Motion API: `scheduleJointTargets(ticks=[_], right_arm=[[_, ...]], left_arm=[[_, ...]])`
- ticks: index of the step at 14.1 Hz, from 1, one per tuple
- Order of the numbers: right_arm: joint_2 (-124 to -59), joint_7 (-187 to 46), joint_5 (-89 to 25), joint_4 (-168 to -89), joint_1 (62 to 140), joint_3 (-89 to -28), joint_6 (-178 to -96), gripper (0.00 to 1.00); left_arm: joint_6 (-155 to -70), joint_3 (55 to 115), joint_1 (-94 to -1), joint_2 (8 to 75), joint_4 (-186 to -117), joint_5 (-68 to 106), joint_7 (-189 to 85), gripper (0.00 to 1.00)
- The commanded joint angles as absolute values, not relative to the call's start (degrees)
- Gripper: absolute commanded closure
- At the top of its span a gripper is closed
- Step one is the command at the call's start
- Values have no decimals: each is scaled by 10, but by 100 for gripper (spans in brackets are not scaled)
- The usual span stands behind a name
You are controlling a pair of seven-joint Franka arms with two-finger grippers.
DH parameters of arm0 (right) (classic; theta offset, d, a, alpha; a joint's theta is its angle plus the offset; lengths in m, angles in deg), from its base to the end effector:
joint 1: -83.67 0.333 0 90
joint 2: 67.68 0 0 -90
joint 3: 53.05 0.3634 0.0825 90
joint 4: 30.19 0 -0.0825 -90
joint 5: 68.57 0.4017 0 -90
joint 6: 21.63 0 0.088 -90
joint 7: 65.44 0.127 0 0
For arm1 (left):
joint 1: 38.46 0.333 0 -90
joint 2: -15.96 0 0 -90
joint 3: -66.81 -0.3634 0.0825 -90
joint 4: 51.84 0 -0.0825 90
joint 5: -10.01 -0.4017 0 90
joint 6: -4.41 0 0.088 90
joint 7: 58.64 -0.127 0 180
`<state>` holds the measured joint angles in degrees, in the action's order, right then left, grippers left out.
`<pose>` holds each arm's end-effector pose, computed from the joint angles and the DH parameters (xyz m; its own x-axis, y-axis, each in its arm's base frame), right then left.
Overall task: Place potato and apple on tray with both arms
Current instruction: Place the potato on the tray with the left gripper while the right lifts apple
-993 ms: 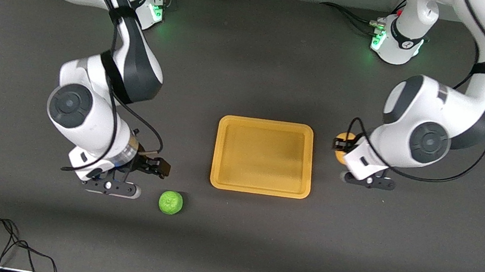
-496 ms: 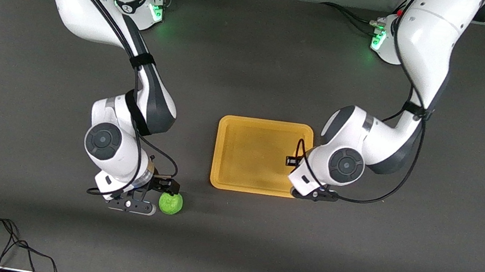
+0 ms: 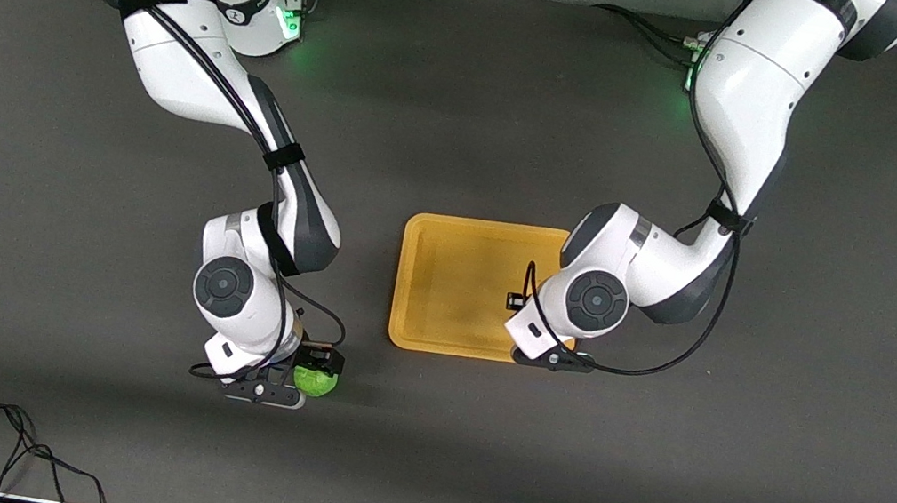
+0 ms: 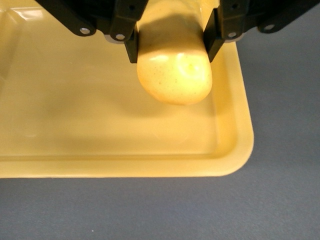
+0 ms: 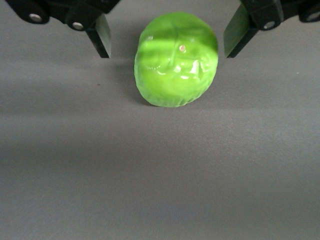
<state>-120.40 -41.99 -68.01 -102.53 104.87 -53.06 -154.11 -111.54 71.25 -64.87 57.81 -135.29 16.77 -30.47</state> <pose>0.7635 0.2964 0.2097 0.9921 -0.0486 0.1153 -0.0420 -0.9974 -0.0586 0.6413 -0.3815 0.2464 0.9762 0.0228 -0.2158 0.0347 -0.9981 0.0516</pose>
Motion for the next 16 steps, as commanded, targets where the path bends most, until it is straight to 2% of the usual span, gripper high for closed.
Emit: scheduleJointTargets(ticks=[1,2,3,4,5,6,7,8,10,13,16], right_arm=[[-1222,-410,-688,-1015,1056,-531,-1571,0],[-1225,-410,-688,-1015,1056,-531,-1578,0],[-1226,-410,-688,-1015,1056,-531,-1579,0],[-1226,-410,-688,-1015,1056,-531,-1579,7],[-1226,-411,-688,-1015,1056,-531,-1579,34],[-1224,-413,-691,-1015,1056,-532,-1579,51],[-1219,-415,-700,-1015,1056,-532,-1579,62],[-1215,-417,-707,-1015,1055,-533,-1574,64],[-1180,-420,-707,-1017,1050,-534,-1532,64],[-1101,-425,-707,-1020,1047,-535,-1430,64],[-1001,-424,-701,-1023,1044,-534,-1290,64]], left_arm=[[-1118,700,-657,582,-1348,140,-290,76],[-1120,700,-658,585,-1348,122,-291,33],[-1120,701,-660,588,-1347,103,-290,0],[-1120,701,-661,587,-1345,101,-288,0],[-1120,701,-659,583,-1340,102,-283,0],[-1120,701,-657,578,-1337,104,-281,0],[-1119,701,-655,572,-1336,104,-271,0],[-1113,700,-652,552,-1336,104,-259,0],[-1093,701,-611,463,-1342,108,-254,0],[-936,700,-542,353,-1350,95,-321,0],[-883,699,-477,272,-1389,89,-374,0]])
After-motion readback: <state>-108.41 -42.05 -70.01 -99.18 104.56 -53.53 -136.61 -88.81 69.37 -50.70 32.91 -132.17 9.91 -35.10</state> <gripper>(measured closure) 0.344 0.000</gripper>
